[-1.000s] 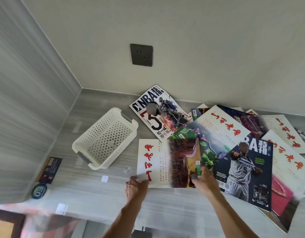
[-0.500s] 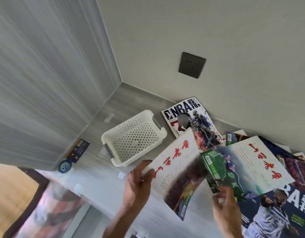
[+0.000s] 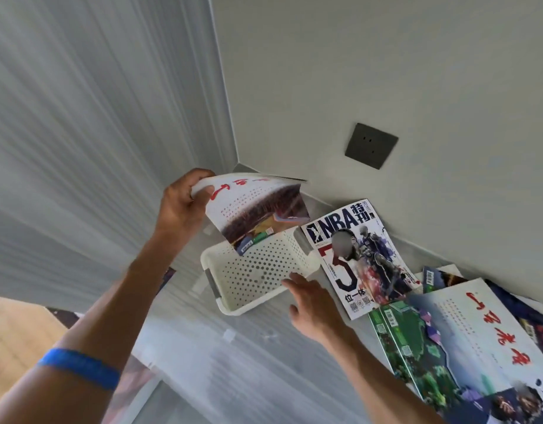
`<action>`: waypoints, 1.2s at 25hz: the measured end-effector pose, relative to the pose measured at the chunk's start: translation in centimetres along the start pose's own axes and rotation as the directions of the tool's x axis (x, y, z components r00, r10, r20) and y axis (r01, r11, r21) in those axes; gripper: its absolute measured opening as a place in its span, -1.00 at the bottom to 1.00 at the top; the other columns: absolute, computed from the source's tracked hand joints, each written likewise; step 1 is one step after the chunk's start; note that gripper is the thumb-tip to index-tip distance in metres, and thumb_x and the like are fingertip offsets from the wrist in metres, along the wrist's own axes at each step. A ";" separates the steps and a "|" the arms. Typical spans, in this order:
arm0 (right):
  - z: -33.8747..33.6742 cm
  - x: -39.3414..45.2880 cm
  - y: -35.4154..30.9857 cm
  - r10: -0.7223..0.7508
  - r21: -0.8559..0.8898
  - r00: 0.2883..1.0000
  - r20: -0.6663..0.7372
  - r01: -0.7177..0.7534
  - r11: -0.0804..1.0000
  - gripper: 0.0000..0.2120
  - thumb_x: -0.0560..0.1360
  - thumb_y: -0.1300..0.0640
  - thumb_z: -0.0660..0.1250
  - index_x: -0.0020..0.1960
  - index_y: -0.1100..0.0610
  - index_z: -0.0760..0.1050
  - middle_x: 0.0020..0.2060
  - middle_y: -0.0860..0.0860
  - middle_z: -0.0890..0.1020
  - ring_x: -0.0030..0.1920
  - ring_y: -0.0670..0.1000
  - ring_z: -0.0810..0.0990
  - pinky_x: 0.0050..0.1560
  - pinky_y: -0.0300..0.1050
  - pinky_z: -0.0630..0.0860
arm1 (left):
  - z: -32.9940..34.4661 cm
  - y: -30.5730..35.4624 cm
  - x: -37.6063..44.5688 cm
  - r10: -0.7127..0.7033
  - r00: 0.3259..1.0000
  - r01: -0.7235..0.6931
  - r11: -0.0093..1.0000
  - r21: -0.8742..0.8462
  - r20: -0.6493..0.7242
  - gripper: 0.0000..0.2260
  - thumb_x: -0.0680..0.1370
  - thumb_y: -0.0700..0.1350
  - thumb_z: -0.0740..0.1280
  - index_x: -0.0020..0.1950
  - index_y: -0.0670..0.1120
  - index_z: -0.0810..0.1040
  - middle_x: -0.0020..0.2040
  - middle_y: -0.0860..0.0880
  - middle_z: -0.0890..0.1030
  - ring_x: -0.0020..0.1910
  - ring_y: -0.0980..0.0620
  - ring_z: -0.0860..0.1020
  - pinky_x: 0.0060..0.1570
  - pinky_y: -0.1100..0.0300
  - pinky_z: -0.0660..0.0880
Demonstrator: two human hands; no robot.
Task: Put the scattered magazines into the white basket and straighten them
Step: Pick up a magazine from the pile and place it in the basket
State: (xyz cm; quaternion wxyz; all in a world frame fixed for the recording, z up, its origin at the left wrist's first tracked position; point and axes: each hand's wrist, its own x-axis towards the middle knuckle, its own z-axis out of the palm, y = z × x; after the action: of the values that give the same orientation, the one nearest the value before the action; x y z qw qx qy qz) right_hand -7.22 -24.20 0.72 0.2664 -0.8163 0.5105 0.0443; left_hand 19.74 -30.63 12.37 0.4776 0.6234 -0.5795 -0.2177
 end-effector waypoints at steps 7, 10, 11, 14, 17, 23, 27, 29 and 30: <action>3.2 0.4 -0.8 0.037 -0.044 0.998 -0.042 -0.039 0.998 -0.41 0.53 0.06 0.26 0.50 -0.06 0.12 0.54 -0.04 0.15 0.48 0.08 0.21 0.38 0.04 0.33 | -4.0 -2.4 1.9 0.073 0.992 -0.045 0.967 -0.252 0.104 -0.84 0.52 -0.21 0.36 -0.03 0.06 0.59 -0.21 0.13 0.68 -0.23 0.15 0.62 -0.25 0.28 0.52; 3.0 0.4 -1.1 0.044 -0.068 0.998 -0.046 -0.048 0.997 -0.42 0.54 0.06 0.24 0.50 -0.06 0.11 0.54 -0.03 0.15 0.50 0.08 0.17 0.41 0.03 0.31 | -4.4 -2.8 1.7 0.025 0.992 0.002 0.978 -0.210 0.126 -0.82 0.51 -0.27 0.33 -0.06 0.02 0.55 -0.26 0.18 0.67 -0.25 0.22 0.61 -0.28 0.36 0.51; 3.0 0.4 -1.1 0.050 -0.080 0.998 -0.043 -0.054 0.995 -0.42 0.54 0.06 0.23 0.50 -0.06 0.10 0.55 -0.03 0.14 0.51 0.09 0.15 0.42 0.04 0.28 | -4.3 -2.7 1.7 0.003 0.993 0.022 0.980 -0.200 0.121 -0.83 0.51 -0.27 0.33 -0.06 0.01 0.53 -0.26 0.19 0.67 -0.26 0.24 0.61 -0.29 0.38 0.51; 3.1 0.3 -1.3 0.062 -0.116 0.998 -0.029 -0.065 0.991 -0.40 0.56 0.06 0.21 0.53 -0.07 0.06 0.57 -0.03 0.11 0.53 0.12 0.11 0.46 0.06 0.23 | -5.2 -2.8 1.8 0.003 0.994 0.017 0.981 -0.194 0.105 -0.84 0.51 -0.22 0.34 -0.04 0.05 0.54 -0.26 0.16 0.68 -0.26 0.21 0.62 -0.28 0.33 0.53; 3.2 0.3 -1.3 0.065 -0.131 0.998 -0.027 -0.068 0.989 -0.40 0.56 0.06 0.21 0.53 -0.06 0.05 0.57 -0.02 0.10 0.53 0.14 0.11 0.45 0.07 0.23 | -6.3 -3.1 1.8 0.019 0.992 0.000 0.989 -0.149 0.128 -0.84 0.51 -0.14 0.35 -0.04 0.14 0.57 -0.27 0.12 0.67 -0.27 0.16 0.60 -0.28 0.27 0.50; 3.1 0.2 -1.3 0.062 -0.126 0.998 -0.014 -0.063 0.990 -0.38 0.57 0.05 0.22 0.54 -0.06 0.03 0.57 -0.02 0.10 0.53 0.14 0.11 0.46 0.09 0.24 | -1.0 -6.6 0.9 -0.152 0.965 0.160 0.987 -0.019 0.213 -0.82 0.53 -0.29 0.33 -0.02 -0.01 0.53 -0.23 -0.04 0.61 -0.27 -0.03 0.56 -0.29 0.14 0.46; 3.4 0.4 -1.2 0.070 -0.136 0.998 -0.003 -0.070 0.988 -0.36 0.56 0.05 0.24 0.55 -0.05 0.01 0.57 -0.01 0.09 0.53 0.16 0.12 0.47 0.12 0.23 | 0.3 -8.8 2.1 -0.263 0.962 0.251 0.958 0.138 0.074 -0.72 0.49 -0.20 0.39 0.16 0.01 0.46 -0.03 -0.08 0.60 -0.11 -0.14 0.63 -0.34 0.23 0.54; 3.5 0.3 -1.3 0.071 -0.136 0.997 -0.017 -0.072 0.988 -0.36 0.55 0.06 0.25 0.54 -0.06 0.03 0.56 -0.01 0.12 0.51 0.15 0.15 0.44 0.10 0.26 | 0.6 -9.3 1.5 -0.356 0.934 0.350 0.926 0.138 0.025 -0.39 0.45 -0.18 0.47 0.42 0.03 0.28 0.17 -0.12 0.53 0.04 -0.10 0.59 -0.17 0.24 0.59; 3.5 0.1 -1.3 0.062 -0.145 0.997 -0.039 -0.067 0.987 -0.37 0.54 0.06 0.25 0.52 -0.06 0.06 0.54 -0.02 0.17 0.48 0.14 0.20 0.41 0.08 0.30 | 0.8 -9.3 0.5 -0.408 0.913 0.408 0.905 0.120 -0.024 -0.26 0.43 -0.17 0.50 0.50 0.02 0.18 0.30 -0.15 0.47 0.18 -0.13 0.54 0.03 0.15 0.58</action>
State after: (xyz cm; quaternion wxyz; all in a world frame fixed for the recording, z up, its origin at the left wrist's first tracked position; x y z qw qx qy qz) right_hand -5.37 -22.21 -1.78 0.1956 -0.8172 0.5367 0.0763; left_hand 23.98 -32.55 4.23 0.3820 0.7586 -0.4490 -0.2776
